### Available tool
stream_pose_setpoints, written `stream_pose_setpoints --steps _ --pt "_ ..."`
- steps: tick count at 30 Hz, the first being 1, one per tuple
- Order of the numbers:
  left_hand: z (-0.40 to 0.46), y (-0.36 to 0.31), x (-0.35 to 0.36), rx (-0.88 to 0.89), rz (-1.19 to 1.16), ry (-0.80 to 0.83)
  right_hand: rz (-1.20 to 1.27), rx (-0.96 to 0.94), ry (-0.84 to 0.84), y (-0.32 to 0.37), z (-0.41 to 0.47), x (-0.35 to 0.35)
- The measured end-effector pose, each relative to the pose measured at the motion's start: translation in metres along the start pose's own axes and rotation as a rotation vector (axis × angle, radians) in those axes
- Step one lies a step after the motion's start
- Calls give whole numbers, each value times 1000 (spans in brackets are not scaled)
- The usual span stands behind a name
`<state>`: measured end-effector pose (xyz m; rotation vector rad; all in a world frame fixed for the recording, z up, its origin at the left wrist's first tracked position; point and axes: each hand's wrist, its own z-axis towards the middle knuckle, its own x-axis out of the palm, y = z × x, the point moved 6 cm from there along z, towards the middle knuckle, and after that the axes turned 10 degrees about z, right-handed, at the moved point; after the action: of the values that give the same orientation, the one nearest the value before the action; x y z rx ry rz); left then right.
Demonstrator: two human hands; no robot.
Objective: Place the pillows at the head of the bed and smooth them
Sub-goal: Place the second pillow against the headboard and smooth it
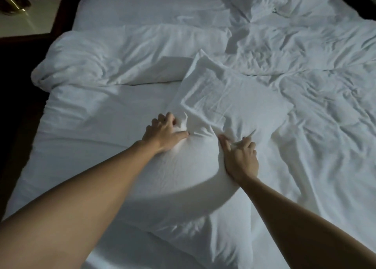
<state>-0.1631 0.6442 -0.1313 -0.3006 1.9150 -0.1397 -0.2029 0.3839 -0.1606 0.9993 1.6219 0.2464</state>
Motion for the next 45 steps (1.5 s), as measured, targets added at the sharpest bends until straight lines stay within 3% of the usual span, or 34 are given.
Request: stream_pose_setpoints --steps 4,12,18,23,28,33,45 --pt "-13 -30 3 124 87 -60 -29 -28 91 -5 -1 -9" --pt "-98 -37 -26 192 -30 -231 -125 -264 128 19 -59 -49" --pt "-208 -10 -67 198 -21 -347 19 -396 196 51 -146 -77" --pt "-307 31 -107 92 -13 -427 58 -534 268 99 -233 -90" --pt "-409 98 -129 -37 -3 -466 48 -639 360 142 -332 -71" --pt "-494 209 -144 -169 -36 -498 31 -700 417 192 -443 -11" --pt "-674 468 -213 -170 15 -568 85 -772 454 326 -693 147"
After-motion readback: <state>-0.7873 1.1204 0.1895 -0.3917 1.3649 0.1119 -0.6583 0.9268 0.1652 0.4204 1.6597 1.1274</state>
